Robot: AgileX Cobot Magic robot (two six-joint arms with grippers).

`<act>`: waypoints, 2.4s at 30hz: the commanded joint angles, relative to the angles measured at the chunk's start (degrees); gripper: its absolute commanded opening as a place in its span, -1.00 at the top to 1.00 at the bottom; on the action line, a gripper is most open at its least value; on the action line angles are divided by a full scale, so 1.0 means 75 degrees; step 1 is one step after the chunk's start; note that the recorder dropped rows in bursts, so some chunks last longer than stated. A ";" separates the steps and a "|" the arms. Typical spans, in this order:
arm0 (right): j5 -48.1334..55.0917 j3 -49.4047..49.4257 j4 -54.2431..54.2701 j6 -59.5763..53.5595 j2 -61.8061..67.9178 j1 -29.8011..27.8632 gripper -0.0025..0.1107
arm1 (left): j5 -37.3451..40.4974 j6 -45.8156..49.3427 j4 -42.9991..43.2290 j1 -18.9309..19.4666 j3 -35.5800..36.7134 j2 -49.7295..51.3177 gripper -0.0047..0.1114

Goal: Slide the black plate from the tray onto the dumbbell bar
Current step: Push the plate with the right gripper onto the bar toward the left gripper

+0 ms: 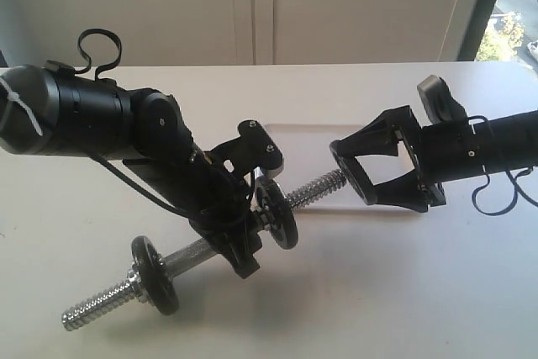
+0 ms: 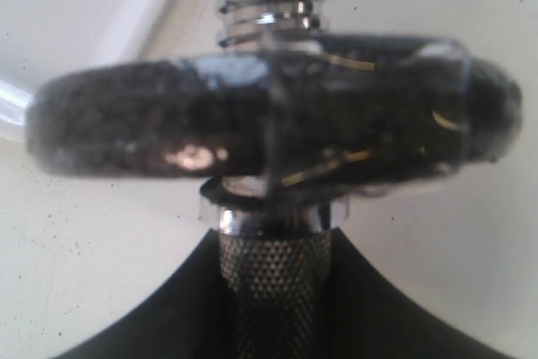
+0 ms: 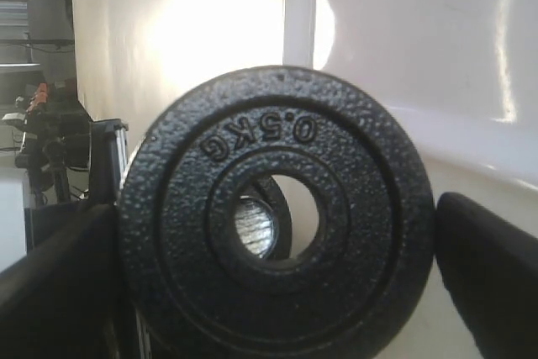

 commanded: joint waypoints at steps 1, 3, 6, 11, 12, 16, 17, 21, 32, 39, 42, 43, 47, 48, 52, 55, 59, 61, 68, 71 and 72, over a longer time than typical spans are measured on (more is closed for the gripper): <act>0.0405 0.0096 0.0578 -0.0208 -0.0169 -0.0084 0.96 | -0.0479 -0.0055 -0.0461 0.0002 -0.0150 -0.0387 0.92; 0.0405 0.0094 0.0607 -0.0208 -0.0169 -0.0084 0.96 | -0.0479 -0.0055 -0.0461 0.0002 -0.0150 -0.0387 0.92; 0.0405 0.0094 0.0653 -0.0208 -0.0247 -0.0084 0.96 | -0.0479 -0.0055 -0.0461 0.0002 -0.0150 -0.0387 0.92; 0.0405 0.0094 0.0705 -0.0208 -0.0385 -0.0084 0.96 | -0.0510 -0.0055 -0.0461 0.0002 -0.0150 -0.0387 0.92; 0.0405 0.0094 0.0684 -0.0208 -0.0385 -0.0084 0.96 | -0.0511 -0.0055 -0.0461 0.0002 -0.0150 -0.0387 0.92; 0.0405 0.0187 0.0656 -0.0208 -0.0385 -0.0068 0.96 | -0.0511 -0.0055 -0.0461 0.0002 -0.0150 -0.0387 0.92; 0.0405 0.0233 0.0656 -0.0262 -0.0385 -0.0068 0.96 | -0.0511 -0.0055 -0.0461 0.0002 -0.0150 -0.0387 0.92; 0.0405 0.0351 0.0719 -0.0320 -0.0385 -0.0068 0.96 | -0.0494 -0.0055 -0.0461 0.0002 -0.0150 -0.0387 0.92; 0.0405 0.0348 0.0800 -0.0380 -0.0385 0.0176 0.96 | -0.0494 -0.0055 -0.0461 0.0002 -0.0150 -0.0387 0.92; 0.0405 0.0348 0.0875 -0.0393 -0.0385 0.0224 0.96 | -0.0524 -0.0055 -0.0461 0.0002 -0.0150 -0.0387 0.92; 0.0405 0.0348 0.0907 -0.0429 -0.0385 0.0257 0.96 | -0.0699 -0.0055 -0.0461 0.0002 -0.0150 -0.0387 0.92; 0.0405 0.0348 0.0907 -0.0429 -0.0385 0.0257 0.96 | -0.0699 -0.0055 -0.0461 0.0002 -0.0150 -0.0387 0.92; 0.0405 0.0348 0.0939 -0.0429 -0.0385 0.0274 0.96 | -0.0746 -0.0055 -0.0461 0.0002 -0.0150 -0.0387 0.92; 0.0405 0.0348 0.0939 -0.0429 -0.0385 0.0293 0.96 | -0.0783 -0.0055 -0.0461 0.0002 -0.0150 -0.0387 0.92; 0.0405 0.0348 0.0975 -0.0458 -0.0385 0.0464 0.96 | -0.0901 -0.0055 -0.0461 0.0002 -0.0150 -0.0387 0.92; 0.0405 0.0348 0.1160 -0.0521 -0.0385 0.0623 0.96 | -0.0898 -0.0055 -0.0475 0.0002 -0.0150 -0.0387 0.92; 0.0405 0.0348 0.1341 -0.0598 -0.0385 0.0853 0.96 | -0.0898 -0.0055 -0.0475 0.0002 -0.0150 -0.0387 0.92; 0.0405 0.0348 0.1354 -0.0598 -0.0385 0.0986 0.96 | -0.0898 -0.0055 -0.0475 0.0002 -0.0150 -0.0387 0.92; 0.0405 0.0360 0.1733 -0.0652 -0.0385 0.1348 0.96 | -0.0931 -0.0055 -0.0491 0.0002 -0.0150 -0.0387 0.92; 0.0405 0.0360 0.1844 -0.0665 -0.0385 0.1434 0.96 | -0.0931 -0.0055 -0.0491 0.0002 -0.0150 -0.0387 0.92; 0.0405 0.0360 0.1844 -0.0665 -0.0385 0.1501 0.96 | -0.0931 -0.0055 -0.0491 0.0002 -0.0150 -0.0387 0.92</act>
